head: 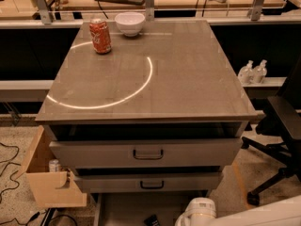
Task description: Pick rxbar blueberry from bottom drawer and place on counter
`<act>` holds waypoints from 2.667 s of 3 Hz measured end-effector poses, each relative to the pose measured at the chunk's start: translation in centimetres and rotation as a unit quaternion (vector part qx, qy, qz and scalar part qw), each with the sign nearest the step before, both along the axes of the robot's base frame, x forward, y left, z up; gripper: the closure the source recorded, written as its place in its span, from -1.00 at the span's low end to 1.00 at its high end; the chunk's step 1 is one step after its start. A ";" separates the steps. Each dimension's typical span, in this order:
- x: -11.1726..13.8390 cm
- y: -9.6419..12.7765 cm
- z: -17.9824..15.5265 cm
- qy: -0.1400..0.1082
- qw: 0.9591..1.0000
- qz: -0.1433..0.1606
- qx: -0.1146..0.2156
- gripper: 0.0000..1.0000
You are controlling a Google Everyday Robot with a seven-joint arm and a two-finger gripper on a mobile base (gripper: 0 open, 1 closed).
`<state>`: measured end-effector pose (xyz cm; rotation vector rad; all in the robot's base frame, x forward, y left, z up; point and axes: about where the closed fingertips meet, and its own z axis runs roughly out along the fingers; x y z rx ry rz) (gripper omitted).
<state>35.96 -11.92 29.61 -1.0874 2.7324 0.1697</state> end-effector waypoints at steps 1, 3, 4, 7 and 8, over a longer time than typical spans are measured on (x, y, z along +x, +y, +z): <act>0.1 2.0 -4.2 -0.031 0.999 -0.011 0.023 -1.00; 0.8 2.8 -5.9 -0.020 0.999 -0.035 0.033 -1.00; 1.7 3.7 -8.5 -0.006 0.997 -0.056 0.044 -1.00; 3.0 6.1 -13.4 0.010 0.996 -0.078 0.035 -1.00; 3.2 6.8 -14.8 0.014 0.996 -0.078 0.033 -1.00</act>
Offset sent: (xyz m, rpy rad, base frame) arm 0.0029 0.0285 -0.0552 0.0567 -0.0856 -0.0342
